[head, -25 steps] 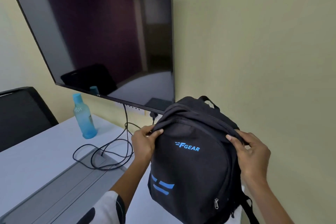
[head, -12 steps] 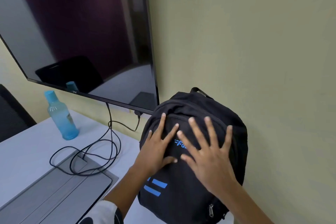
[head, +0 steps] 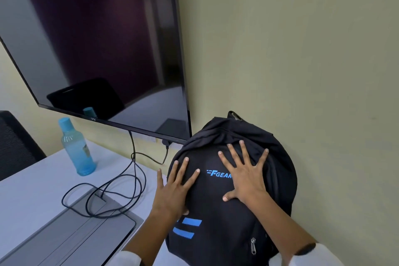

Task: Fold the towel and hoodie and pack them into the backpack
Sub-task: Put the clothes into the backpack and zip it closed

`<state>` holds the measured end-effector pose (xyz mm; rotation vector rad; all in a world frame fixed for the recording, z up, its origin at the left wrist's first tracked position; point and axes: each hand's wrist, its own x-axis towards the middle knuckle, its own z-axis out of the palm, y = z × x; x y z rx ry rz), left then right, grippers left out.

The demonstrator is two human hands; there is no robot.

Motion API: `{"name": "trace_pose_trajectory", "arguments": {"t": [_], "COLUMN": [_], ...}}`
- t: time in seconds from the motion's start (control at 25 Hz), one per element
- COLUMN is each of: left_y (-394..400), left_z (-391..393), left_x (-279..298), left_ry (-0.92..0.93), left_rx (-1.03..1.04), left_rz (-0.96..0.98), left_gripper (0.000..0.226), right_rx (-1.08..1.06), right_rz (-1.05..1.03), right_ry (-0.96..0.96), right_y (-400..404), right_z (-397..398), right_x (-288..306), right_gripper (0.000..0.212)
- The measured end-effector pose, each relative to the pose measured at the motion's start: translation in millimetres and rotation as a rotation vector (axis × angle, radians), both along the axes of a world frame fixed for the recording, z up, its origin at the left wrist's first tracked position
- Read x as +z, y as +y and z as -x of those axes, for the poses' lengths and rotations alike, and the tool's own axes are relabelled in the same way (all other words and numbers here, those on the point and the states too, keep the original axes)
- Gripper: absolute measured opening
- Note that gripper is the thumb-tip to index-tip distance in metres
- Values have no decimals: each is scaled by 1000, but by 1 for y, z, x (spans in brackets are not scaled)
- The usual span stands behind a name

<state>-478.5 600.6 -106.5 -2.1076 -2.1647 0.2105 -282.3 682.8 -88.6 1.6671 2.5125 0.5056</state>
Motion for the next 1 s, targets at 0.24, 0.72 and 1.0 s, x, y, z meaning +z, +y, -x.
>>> {"name": "trace_pose_trajectory", "arguments": {"t": [0.24, 0.72, 1.0], "left_y": [-68, -298, -409], "left_z": [-19, -137, -215], "left_x": [58, 127, 144], "left_ry": [-175, -439, -505], "left_rx": [-53, -362, -579], "left_rz": [-65, -84, -97], "left_gripper": [104, 82, 72], "right_rx": [-56, -76, -233], "right_rz": [133, 504, 602], "right_ry": [-49, 136, 322], "right_y": [-72, -337, -472], "right_z": [-30, -140, -237], "right_x": [25, 128, 149], "right_gripper": [112, 95, 87]}}
